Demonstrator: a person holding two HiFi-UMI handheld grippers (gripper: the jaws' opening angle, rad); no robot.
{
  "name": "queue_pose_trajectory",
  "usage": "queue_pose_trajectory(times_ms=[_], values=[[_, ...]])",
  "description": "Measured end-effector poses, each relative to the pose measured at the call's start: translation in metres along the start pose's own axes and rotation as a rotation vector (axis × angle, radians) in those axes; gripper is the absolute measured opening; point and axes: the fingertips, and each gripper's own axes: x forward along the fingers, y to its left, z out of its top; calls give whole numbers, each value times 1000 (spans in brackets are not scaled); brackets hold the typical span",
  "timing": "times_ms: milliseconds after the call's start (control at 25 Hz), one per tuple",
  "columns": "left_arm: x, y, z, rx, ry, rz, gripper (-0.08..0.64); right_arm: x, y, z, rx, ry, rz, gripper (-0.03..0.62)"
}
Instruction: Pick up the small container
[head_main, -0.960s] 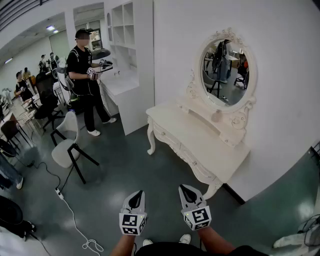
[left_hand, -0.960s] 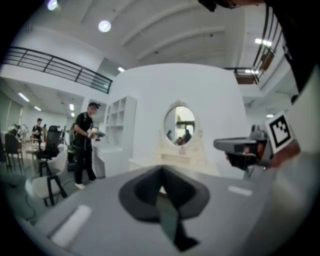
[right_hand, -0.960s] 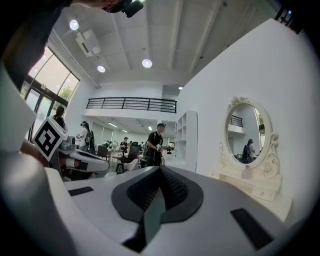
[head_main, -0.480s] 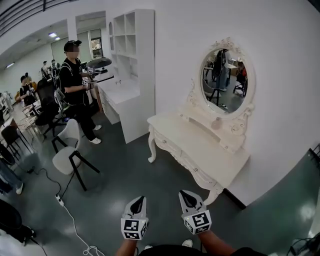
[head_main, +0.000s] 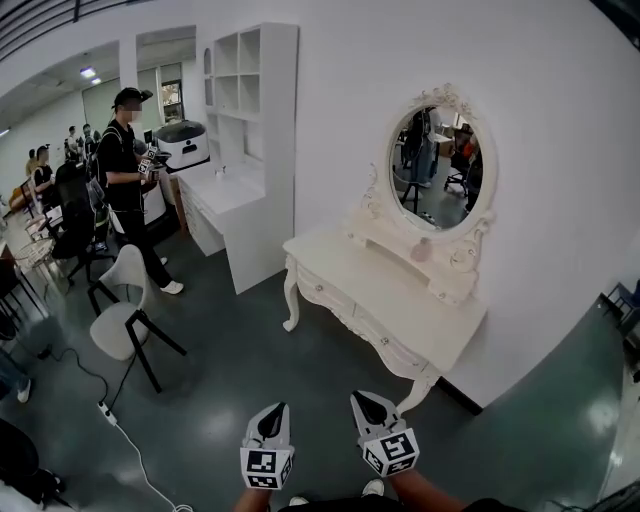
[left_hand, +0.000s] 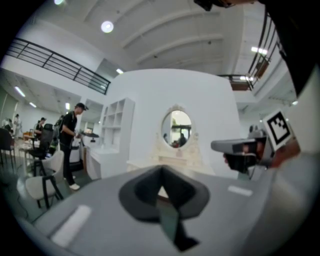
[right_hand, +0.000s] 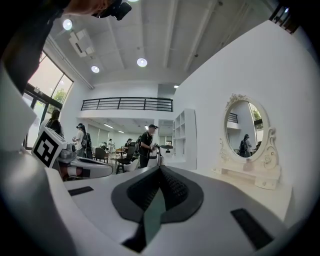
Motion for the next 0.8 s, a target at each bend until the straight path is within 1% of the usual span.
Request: queue_pose_trajectory(times_ms=[160, 280, 360, 480, 600, 800], values=[[0, 2, -5, -4, 4, -23, 8, 1, 17, -4, -21, 8, 18, 6], [8, 2, -4, -11, 4, -40, 8, 6, 19, -5, -30, 14, 29, 6], [15, 3, -3, -16, 11, -48, 8, 12, 14, -6, -17, 14, 29, 6], [29, 4, -7, -23, 40, -58, 8, 24, 6, -10, 30, 18, 40, 6], [48, 7, -4, -15, 46, -40, 8, 40, -4, -11, 50, 21, 59, 6], [80, 18, 17, 17, 1, -6, 8, 69, -32, -6, 68, -9, 83, 6]])
